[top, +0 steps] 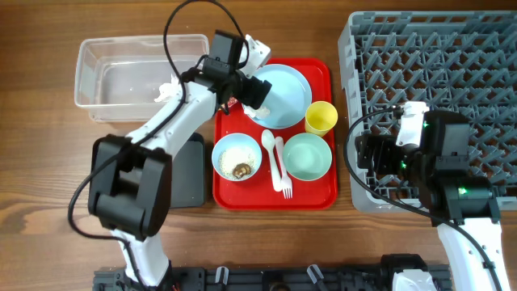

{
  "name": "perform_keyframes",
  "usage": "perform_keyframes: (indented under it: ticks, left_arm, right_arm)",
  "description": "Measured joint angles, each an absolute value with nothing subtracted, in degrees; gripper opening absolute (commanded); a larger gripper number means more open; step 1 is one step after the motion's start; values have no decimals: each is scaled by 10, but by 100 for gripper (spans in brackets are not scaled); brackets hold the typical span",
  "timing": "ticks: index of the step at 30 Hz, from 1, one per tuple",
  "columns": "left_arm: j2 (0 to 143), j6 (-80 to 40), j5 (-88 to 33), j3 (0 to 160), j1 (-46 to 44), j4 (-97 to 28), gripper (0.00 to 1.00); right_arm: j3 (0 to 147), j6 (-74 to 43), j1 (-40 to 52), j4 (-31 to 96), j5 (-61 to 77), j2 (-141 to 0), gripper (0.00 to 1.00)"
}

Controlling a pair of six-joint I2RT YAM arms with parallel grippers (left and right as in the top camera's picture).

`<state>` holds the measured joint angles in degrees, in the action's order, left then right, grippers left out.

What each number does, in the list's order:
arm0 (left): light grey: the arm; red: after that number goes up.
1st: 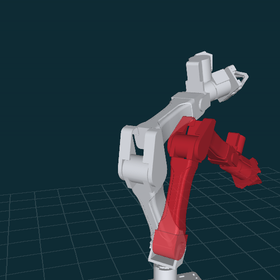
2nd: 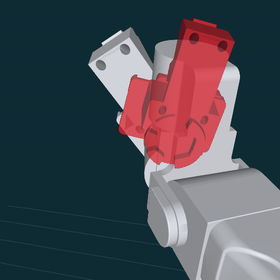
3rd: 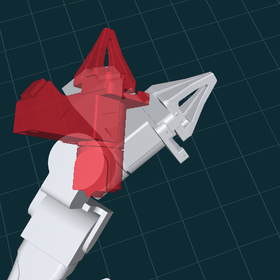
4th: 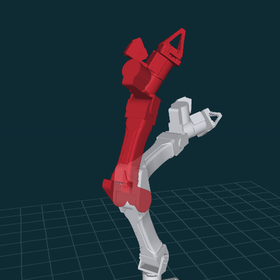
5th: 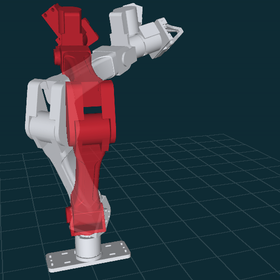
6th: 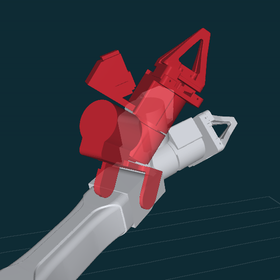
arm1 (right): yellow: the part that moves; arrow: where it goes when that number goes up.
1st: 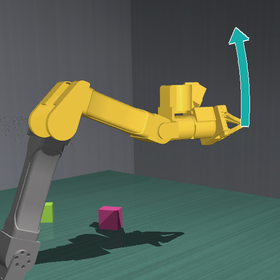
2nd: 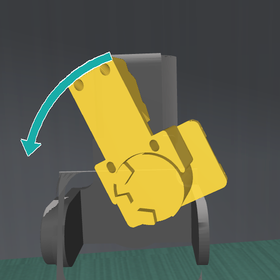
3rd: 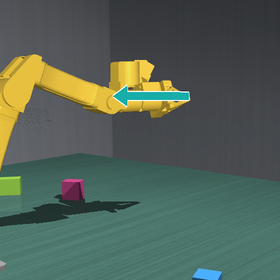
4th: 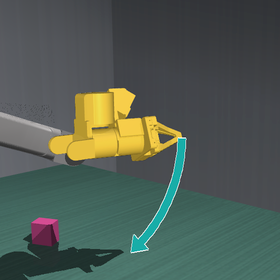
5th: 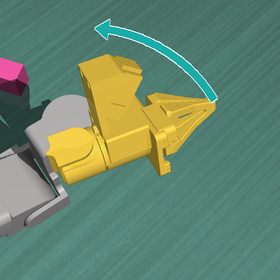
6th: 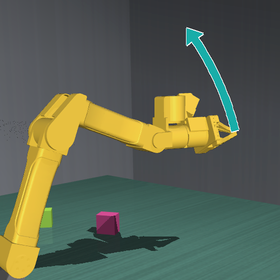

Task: Sort waste into correct bins and load items into the dishwasher rack
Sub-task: 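Return the left gripper to the plate and grasp the red wrapper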

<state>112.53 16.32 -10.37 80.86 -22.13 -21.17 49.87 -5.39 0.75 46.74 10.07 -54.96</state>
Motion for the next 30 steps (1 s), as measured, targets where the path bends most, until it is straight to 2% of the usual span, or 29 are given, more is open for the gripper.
perform_keyframes:
  ticks: [13,17,23,27,30]
  left_arm:
    - [1174,169,-65,809,-221,-197,90]
    - [1177,169,-58,809,-221,-193,86]
    - [1193,172,-56,809,-221,-192,62]
    - [1197,177,-54,809,-221,-191,31]
    - [1197,174,-52,809,-221,-190,18]
  right_arm:
    - [499,-54,8,467,101,-550,100]
    - [499,-54,8,467,101,-550,100]
    - [499,-54,8,468,101,-550,100]
    - [499,-54,8,468,101,-550,100]
    - [499,-54,8,469,101,-550,100]
